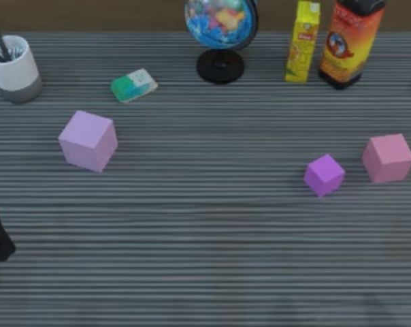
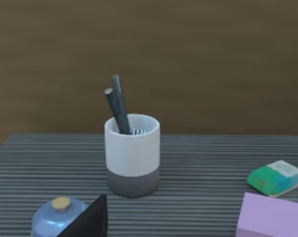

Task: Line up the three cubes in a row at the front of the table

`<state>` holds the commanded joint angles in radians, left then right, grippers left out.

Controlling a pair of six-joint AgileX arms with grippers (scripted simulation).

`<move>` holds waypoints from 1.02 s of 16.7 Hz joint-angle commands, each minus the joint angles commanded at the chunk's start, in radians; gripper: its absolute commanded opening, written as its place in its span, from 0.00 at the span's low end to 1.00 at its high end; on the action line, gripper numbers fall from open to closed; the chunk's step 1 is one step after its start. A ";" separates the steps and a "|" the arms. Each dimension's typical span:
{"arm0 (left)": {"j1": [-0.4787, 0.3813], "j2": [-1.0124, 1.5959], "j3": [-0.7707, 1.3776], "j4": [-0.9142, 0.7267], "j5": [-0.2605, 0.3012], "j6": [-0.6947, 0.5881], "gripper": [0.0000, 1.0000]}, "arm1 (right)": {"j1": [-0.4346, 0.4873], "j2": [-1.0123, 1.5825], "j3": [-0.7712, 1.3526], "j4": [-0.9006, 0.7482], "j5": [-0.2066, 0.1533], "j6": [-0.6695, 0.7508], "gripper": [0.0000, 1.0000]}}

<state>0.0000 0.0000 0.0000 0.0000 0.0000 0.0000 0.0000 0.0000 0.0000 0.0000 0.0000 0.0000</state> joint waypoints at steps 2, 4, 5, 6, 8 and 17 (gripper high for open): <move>0.000 0.000 0.000 0.000 0.000 0.000 1.00 | 0.000 0.000 0.000 0.000 0.000 0.000 1.00; 0.000 0.000 0.000 0.000 0.000 0.000 1.00 | 0.008 0.030 0.030 -0.021 -0.001 -0.003 1.00; 0.000 0.000 0.000 0.000 0.000 0.000 1.00 | 0.015 0.061 0.060 -0.042 -0.002 -0.006 1.00; 0.000 0.000 0.000 0.000 0.000 0.000 1.00 | 0.024 0.103 0.101 -0.068 -0.002 -0.011 1.00; 0.000 0.000 0.000 0.000 0.000 0.000 1.00 | 0.047 0.219 0.213 -0.138 -0.002 -0.021 1.00; 0.000 0.000 0.000 0.000 0.000 0.000 1.00 | 0.190 1.162 0.940 -0.617 0.002 -0.092 1.00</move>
<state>0.0000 0.0000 0.0000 0.0000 0.0000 0.0000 0.1905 1.1620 0.9402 -0.6174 0.0021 -0.0922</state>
